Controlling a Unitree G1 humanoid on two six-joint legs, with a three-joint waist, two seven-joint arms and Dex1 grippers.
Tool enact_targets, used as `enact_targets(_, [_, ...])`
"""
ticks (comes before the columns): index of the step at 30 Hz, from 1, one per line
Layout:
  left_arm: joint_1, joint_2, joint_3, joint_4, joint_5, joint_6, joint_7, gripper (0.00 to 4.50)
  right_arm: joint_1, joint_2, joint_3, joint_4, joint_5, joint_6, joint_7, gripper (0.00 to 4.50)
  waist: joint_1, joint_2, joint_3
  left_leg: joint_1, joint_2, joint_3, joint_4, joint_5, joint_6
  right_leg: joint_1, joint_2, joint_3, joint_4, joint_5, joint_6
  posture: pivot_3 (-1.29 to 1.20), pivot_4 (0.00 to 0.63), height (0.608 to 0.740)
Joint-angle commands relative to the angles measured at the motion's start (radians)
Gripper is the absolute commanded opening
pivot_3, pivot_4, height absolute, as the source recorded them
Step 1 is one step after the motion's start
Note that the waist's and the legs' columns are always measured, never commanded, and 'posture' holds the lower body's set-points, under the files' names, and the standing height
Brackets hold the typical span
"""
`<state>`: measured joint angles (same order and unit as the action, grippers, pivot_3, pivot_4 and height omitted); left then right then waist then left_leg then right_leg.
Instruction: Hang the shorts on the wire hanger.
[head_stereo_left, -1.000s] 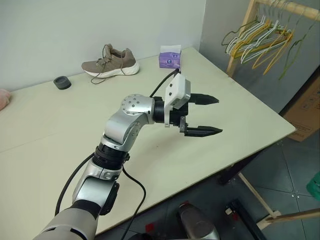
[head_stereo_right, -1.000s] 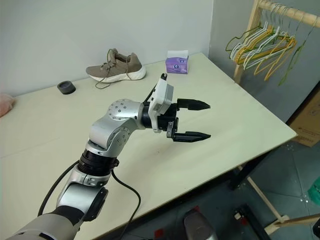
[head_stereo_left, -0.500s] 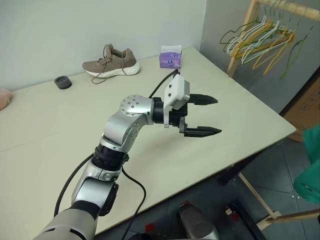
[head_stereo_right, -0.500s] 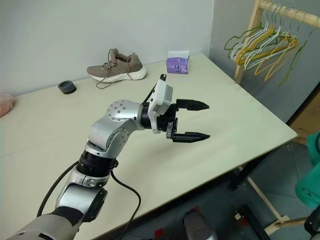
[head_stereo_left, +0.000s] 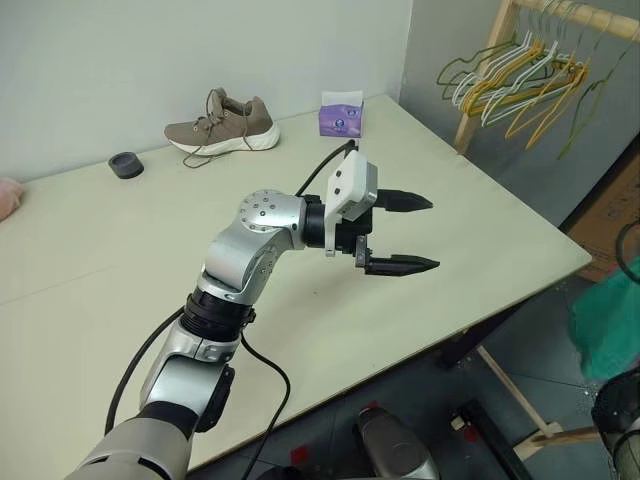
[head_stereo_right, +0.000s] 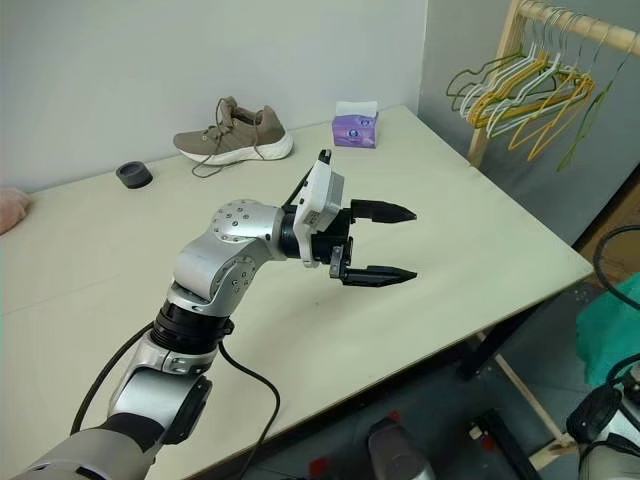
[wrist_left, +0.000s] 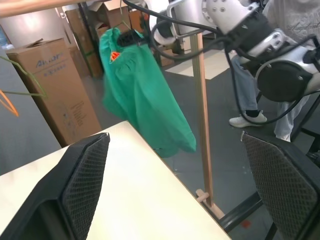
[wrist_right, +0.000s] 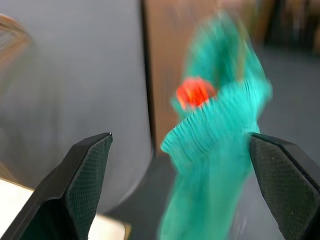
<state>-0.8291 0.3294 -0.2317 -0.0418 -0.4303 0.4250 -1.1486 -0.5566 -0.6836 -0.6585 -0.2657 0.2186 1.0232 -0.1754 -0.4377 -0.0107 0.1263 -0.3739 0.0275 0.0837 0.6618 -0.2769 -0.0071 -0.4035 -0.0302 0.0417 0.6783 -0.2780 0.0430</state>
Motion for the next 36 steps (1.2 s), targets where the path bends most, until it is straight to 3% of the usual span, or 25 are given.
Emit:
enact_targets(1, [-0.004,0.004,0.002,-0.025,0.001,-0.016,-0.005,4.5,0.032,-0.01,0.094,-0.141,-0.02,-0.064,0.049,4.48,0.0,0.0,0.0,0.0,0.0,0.0,0.0,0.0,0.0,0.0,0.0,0.0,0.0,0.0,0.0,-0.42,0.084,0.74])
enact_targets(8, [0.003,0.011,0.011,-0.019,0.01,-0.015,0.016,4.5,0.038,-0.022,0.239,-0.22,-0.048,-0.12,0.13,4.48,-0.001,0.0,0.0,0.0,0.0,-0.001,0.0,-0.002,0.003,0.0,0.0,0.0,0.0,0.0,0.0,-0.41,0.083,0.74])
enact_targets(16, [0.03,0.057,0.073,0.025,0.071,-0.007,0.149,4.5,0.13,-0.025,0.466,-0.255,-0.161,-0.451,0.262,4.48,-0.001,-0.002,0.0,0.0,0.001,-0.001,0.0,-0.002,0.003,0.0,0.0,-0.001,0.0,0.0,0.0,-0.38,0.085,0.74])
enact_targets(19, [0.064,0.081,0.097,0.0,0.074,0.012,0.186,4.5,0.167,-0.022,0.532,-0.244,-0.204,-0.491,0.292,4.48,0.005,-0.002,0.0,0.0,0.001,-0.001,0.0,-0.002,0.003,-0.001,0.0,-0.001,0.0,0.0,0.0,-0.35,0.082,0.74])
enact_targets(25, [0.133,0.131,0.138,-0.065,0.069,0.056,0.243,4.5,0.152,0.039,0.563,-0.187,-0.15,-0.574,0.392,4.48,0.032,-0.005,-0.001,0.003,0.0,-0.001,0.001,-0.002,0.003,-0.001,-0.002,-0.001,0.001,0.001,0.0,-0.32,0.079,0.74])
enact_targets(29, [0.194,0.126,0.218,-0.058,0.154,0.089,0.469,4.5,0.16,0.144,0.577,-0.108,-0.021,-0.618,0.512,4.48,0.049,-0.01,-0.004,0.003,0.0,-0.001,0.001,-0.002,0.004,-0.001,-0.001,-0.001,0.001,0.001,0.0,-0.27,0.076,0.74])
enact_targets(32, [0.263,0.074,0.323,-0.037,0.239,0.104,0.737,4.5,0.161,0.231,0.621,-0.032,-0.003,-0.666,0.546,4.48,0.066,-0.012,-0.005,0.004,0.0,-0.002,0.001,-0.003,0.004,0.0,-0.002,-0.001,0.002,0.004,-0.003,-0.22,0.072,0.74])
enact_targets(36, [0.4,0.034,0.381,-0.098,0.337,0.138,0.945,4.5,0.174,0.302,0.705,0.07,-0.008,-0.741,0.639,4.48,0.105,-0.015,-0.006,0.004,0.001,-0.003,0.001,-0.003,0.004,-0.001,-0.005,-0.002,0.002,0.004,-0.004,-0.16,0.067,0.74])
